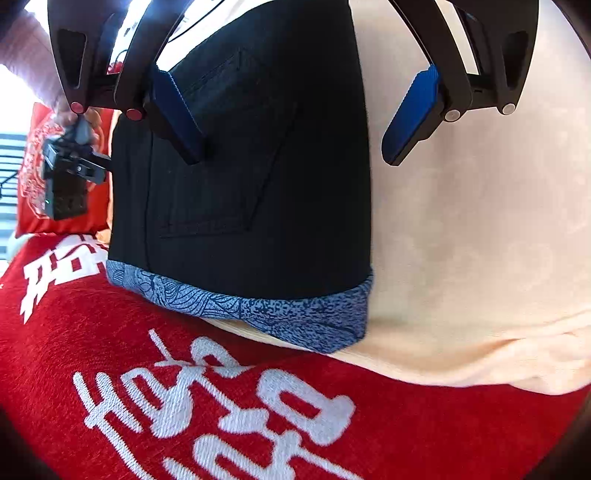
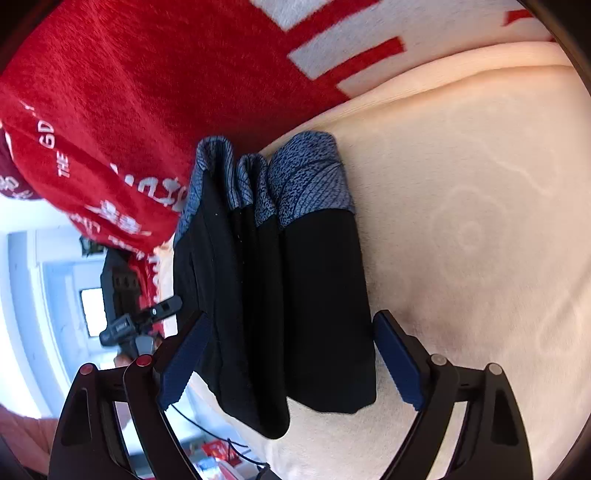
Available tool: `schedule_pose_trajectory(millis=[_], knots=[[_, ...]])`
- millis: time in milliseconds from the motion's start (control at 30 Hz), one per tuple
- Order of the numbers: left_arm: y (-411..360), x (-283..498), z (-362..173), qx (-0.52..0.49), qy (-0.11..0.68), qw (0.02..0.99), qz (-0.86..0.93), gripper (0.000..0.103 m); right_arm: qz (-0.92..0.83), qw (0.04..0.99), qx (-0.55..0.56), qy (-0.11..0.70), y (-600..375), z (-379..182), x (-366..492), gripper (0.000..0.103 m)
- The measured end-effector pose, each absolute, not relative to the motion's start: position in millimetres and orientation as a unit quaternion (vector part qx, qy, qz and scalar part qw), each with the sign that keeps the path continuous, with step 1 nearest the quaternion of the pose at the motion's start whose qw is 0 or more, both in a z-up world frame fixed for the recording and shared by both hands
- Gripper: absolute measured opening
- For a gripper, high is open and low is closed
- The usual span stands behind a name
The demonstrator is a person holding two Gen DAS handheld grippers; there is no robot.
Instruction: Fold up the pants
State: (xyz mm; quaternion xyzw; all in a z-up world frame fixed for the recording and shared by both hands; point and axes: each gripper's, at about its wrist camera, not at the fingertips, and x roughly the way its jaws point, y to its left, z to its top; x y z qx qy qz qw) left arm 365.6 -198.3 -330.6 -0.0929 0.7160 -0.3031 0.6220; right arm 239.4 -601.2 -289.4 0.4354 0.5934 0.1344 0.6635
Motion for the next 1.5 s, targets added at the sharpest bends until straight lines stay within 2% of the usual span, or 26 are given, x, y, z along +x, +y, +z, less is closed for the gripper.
schedule_pose_trajectory(millis=[167, 200, 300, 367, 433, 467, 533, 567, 800, 1000, 1133, 1300, 1367, 1433, 1500], knots=[[-213, 366, -342, -0.087, 0.716, 0.612, -0.324, 0.098, 0.162, 0.647, 0.435, 0.605, -594, -304, 254, 0.093], [-215, 366, -345, -0.089, 0.717, 0.612, -0.322, 0.102, 0.163, 0.64, 0.441, 0.608, -592, -310, 257, 0.093], [-206, 362, -346, -0.104, 0.714, 0.619, -0.31, 0.102, 0.151, 0.634, 0.449, 0.611, -590, -313, 266, 0.091], [-201, 357, -340, -0.106, 0.705, 0.633, -0.303, 0.095, 0.136, 0.638, 0.43, 0.625, -587, -310, 267, 0.076], [-199, 350, -328, -0.102, 0.69, 0.649, -0.303, 0.079, 0.133, 0.634, 0.435, 0.626, -587, -306, 264, 0.055], [-199, 348, -321, -0.098, 0.684, 0.655, -0.304, 0.076, 0.134, 0.633, 0.443, 0.62, -588, -302, 261, 0.05], [-199, 345, -309, -0.097, 0.676, 0.664, -0.305, 0.061, 0.141, 0.637, 0.456, 0.605, -588, -290, 257, 0.039], [-198, 344, -303, -0.099, 0.675, 0.665, -0.305, 0.059, 0.146, 0.637, 0.463, 0.598, -587, -285, 254, 0.038], [-187, 309, -256, -0.08, 0.669, 0.673, -0.306, 0.058, 0.184, 0.625, 0.495, 0.575, -561, -252, 220, 0.037], [-167, 264, -222, -0.068, 0.676, 0.661, -0.318, 0.058, 0.18, 0.631, 0.513, 0.554, -532, -218, 156, 0.037], [-160, 242, -221, -0.037, 0.666, 0.672, -0.322, 0.058, 0.156, 0.629, 0.537, 0.539, -510, -223, 121, 0.037], [-130, 237, -259, -0.01, 0.675, 0.673, -0.302, 0.058, 0.12, 0.635, 0.52, 0.559, -495, -247, 101, 0.037], [-127, 234, -278, -0.014, 0.683, 0.671, -0.289, 0.063, 0.103, 0.631, 0.506, 0.579, -491, -261, 98, 0.041], [-117, 233, -287, -0.027, 0.684, 0.673, -0.28, 0.077, 0.094, 0.637, 0.478, 0.597, -488, -270, 99, 0.048], [-113, 232, -286, -0.011, 0.674, 0.689, -0.266, 0.087, 0.092, 0.642, 0.471, 0.598, -488, -273, 98, 0.054]])
